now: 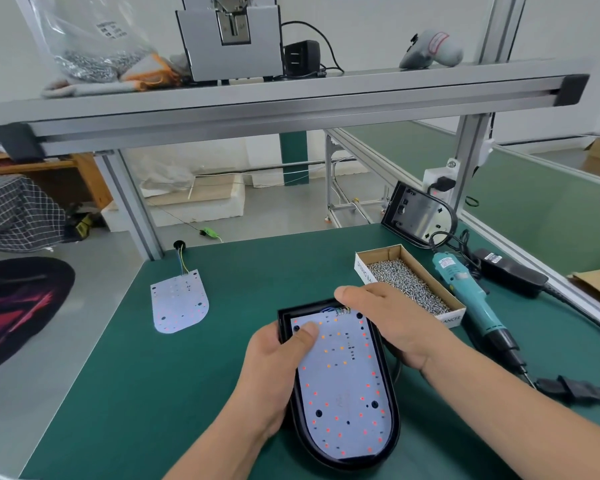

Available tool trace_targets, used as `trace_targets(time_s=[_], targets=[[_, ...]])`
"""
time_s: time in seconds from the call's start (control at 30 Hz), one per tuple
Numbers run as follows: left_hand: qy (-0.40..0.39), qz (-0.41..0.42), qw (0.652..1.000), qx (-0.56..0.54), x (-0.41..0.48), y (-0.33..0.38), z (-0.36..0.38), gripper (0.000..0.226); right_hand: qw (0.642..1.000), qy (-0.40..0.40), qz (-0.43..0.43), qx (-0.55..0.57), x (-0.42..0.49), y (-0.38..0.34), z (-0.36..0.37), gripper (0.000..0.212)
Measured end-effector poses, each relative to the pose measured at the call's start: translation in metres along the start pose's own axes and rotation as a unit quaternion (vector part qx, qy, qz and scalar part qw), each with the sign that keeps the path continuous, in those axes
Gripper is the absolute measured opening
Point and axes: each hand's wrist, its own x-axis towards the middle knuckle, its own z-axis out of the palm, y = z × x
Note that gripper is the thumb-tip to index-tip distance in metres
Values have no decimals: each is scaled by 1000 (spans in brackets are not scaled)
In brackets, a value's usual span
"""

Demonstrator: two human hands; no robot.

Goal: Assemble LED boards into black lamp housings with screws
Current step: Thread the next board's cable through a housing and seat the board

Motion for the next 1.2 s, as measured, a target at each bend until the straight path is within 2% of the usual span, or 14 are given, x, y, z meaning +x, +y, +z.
trace_targets(time_s=[0.13,0.3,0.43,0.57,0.67,0.8,0.87,0.93,0.97,1.03,1.1,1.2], targets=[[19,-7,999,27,3,-3,0,19,1000,1,0,-14,3,3,-1,90],[57,16,994,90,10,-4,2,18,999,15,3,-45,12,10,-5,50],[73,7,989,127,16,-4,2,13,995,52,21,-84,15,13,-5,41],[49,4,988,149,14,-2,1,21,994,56,21,-91,17,15,-5,47],[7,-5,987,163,15,1,-5,34,991,66,10,-118,18,18,-6,37],[8,-13,986,164,16,1,-9,34,990,76,14,-116,18,22,-8,41],[13,-14,986,167,16,0,-8,31,990,73,10,-124,16,21,-8,36],[20,-16,984,175,15,1,-6,31,981,79,-16,-176,14,19,-8,25],[23,-13,983,183,14,3,-5,31,975,82,-29,-205,12,16,-8,27],[31,0,979,203,12,3,-5,32,966,81,-55,-240,5,5,-11,44],[39,6,979,199,10,4,-4,47,960,97,-89,-246,-2,-10,-22,51],[56,-7,985,164,10,4,-4,82,922,174,-111,-326,-13,-31,-56,34]])
